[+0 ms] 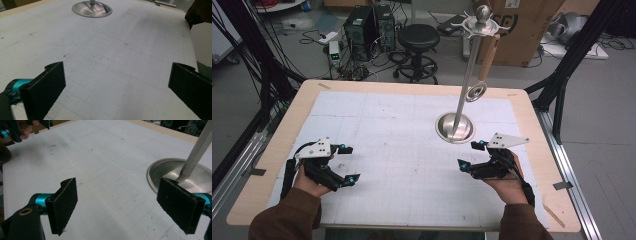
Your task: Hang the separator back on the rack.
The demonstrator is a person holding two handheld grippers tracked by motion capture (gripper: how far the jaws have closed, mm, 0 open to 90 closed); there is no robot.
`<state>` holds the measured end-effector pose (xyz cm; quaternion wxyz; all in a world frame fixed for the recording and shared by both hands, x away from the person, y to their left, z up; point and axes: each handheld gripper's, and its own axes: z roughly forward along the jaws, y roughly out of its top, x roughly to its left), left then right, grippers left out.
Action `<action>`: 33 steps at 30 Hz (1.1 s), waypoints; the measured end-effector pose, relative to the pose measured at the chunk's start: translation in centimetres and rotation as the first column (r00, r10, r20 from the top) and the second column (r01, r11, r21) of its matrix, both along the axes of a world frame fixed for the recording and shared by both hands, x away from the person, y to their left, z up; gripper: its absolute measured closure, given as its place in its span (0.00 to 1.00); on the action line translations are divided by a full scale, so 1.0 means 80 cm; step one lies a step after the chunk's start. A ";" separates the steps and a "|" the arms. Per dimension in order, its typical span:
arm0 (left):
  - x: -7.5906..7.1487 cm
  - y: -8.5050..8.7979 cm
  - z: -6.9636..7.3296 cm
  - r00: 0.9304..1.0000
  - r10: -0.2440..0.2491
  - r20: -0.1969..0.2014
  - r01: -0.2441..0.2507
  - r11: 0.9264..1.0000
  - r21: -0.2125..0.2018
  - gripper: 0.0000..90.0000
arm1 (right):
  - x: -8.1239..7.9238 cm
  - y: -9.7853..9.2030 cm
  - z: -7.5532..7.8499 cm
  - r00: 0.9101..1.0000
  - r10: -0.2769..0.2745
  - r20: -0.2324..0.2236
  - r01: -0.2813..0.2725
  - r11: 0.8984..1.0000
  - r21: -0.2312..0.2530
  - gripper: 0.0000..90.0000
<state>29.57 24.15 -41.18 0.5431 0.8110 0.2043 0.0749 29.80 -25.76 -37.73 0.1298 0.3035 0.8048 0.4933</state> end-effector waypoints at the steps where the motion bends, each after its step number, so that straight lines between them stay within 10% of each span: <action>1: 0.000 0.000 0.000 1.000 0.000 0.002 0.000 1.000 0.001 0.02 | 0.000 0.001 0.000 1.000 -0.003 -0.005 0.003 1.000 -0.004 0.18; 33: -0.001 0.000 0.000 1.000 -0.003 0.000 0.003 1.000 -0.010 0.02 | 0.004 0.003 -0.006 1.000 0.005 -0.014 -0.005 1.000 -0.013 0.18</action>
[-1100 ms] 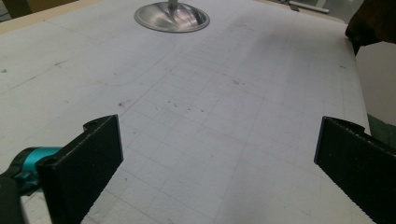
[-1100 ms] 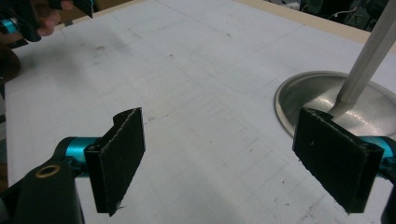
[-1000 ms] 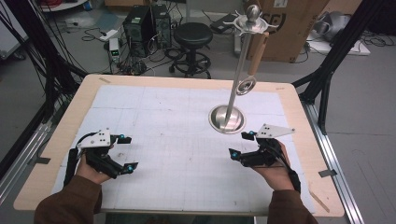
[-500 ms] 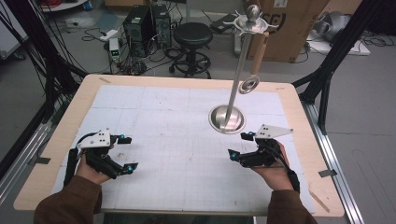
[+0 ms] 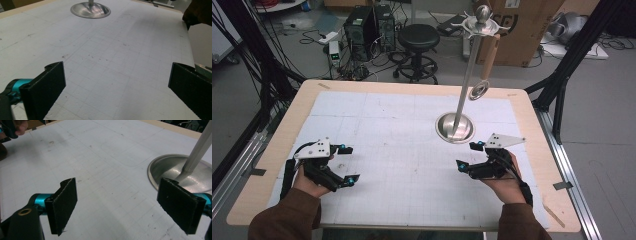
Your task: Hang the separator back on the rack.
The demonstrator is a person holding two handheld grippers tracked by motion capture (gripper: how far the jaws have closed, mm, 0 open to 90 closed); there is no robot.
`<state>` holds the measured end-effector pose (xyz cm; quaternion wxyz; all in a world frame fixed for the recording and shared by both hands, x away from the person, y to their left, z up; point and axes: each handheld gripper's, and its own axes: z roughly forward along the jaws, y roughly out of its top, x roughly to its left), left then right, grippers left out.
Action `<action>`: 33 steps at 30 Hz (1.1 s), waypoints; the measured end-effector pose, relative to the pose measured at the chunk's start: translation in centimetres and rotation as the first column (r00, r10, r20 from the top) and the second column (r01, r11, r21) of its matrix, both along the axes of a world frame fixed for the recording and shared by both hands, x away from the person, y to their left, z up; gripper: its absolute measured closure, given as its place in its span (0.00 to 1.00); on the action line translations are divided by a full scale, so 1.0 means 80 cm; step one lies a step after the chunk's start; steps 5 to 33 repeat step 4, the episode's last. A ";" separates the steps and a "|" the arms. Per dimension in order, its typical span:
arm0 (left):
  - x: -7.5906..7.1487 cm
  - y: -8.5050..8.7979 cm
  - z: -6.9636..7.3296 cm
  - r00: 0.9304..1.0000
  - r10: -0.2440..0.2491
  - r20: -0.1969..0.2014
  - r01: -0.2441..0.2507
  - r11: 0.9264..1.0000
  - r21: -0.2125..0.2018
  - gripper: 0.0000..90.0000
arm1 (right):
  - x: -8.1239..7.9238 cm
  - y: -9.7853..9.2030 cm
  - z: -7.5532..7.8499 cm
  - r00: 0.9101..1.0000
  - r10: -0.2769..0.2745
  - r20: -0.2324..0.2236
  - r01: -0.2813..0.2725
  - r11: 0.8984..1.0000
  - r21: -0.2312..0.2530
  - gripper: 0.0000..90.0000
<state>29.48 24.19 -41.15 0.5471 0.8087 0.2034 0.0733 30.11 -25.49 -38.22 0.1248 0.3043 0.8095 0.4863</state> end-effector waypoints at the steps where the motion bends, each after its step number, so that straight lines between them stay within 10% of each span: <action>1: 0.000 0.000 0.000 1.000 0.001 0.000 -0.001 1.000 0.002 0.02 | 0.000 0.000 0.000 1.000 -0.003 -0.003 0.003 1.000 0.002 0.18; 33: 0.000 0.001 0.001 1.000 0.001 0.004 -0.001 1.000 0.007 0.02 | 0.000 -0.001 0.000 1.000 -0.002 -0.004 0.002 1.000 0.000 0.18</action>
